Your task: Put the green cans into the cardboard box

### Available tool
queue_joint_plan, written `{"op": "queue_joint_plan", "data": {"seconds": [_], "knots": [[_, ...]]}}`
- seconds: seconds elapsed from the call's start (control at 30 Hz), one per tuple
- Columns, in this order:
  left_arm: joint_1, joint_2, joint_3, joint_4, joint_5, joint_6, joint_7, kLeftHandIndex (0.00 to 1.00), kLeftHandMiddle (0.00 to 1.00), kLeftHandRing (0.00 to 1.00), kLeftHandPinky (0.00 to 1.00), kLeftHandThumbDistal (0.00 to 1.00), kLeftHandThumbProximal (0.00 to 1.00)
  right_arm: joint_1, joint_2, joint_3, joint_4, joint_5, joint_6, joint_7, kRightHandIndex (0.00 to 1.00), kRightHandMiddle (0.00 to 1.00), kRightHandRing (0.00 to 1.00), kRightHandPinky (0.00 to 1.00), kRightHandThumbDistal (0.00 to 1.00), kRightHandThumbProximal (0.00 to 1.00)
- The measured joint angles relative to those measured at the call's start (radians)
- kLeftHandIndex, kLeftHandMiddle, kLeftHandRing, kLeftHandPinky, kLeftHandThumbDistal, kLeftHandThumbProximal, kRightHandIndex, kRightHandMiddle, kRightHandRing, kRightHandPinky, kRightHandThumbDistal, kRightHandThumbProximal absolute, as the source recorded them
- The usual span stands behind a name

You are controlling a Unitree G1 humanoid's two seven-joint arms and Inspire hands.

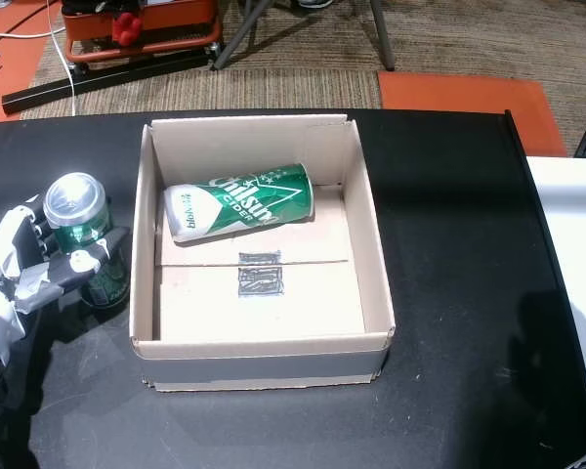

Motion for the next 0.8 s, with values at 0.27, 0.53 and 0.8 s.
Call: {"op": "queue_joint_plan", "data": {"seconds": [0.27, 0.53, 0.8], "knots": [[0.000, -0.003, 0.025, 0.000, -0.023, 0.002, -0.032, 0.60, 0.54, 0.55, 0.50, 0.74, 0.00, 0.000, 0.000, 0.000, 0.000, 0.000, 0.001, 0.000, 0.02, 0.06, 0.14, 0.25, 0.71, 0.00], [0.000, -0.007, 0.038, 0.001, -0.025, 0.003, -0.032, 0.51, 0.50, 0.53, 0.45, 0.70, 0.00, 0.000, 0.000, -0.001, 0.000, 0.000, 0.000, 0.000, 0.03, 0.06, 0.14, 0.25, 0.70, 0.00], [0.000, -0.009, 0.041, 0.001, -0.025, 0.012, -0.020, 0.63, 0.74, 0.77, 0.53, 0.72, 0.00, 0.000, 0.000, -0.002, 0.000, 0.000, -0.002, 0.000, 0.02, 0.06, 0.14, 0.25, 0.70, 0.00]]}}
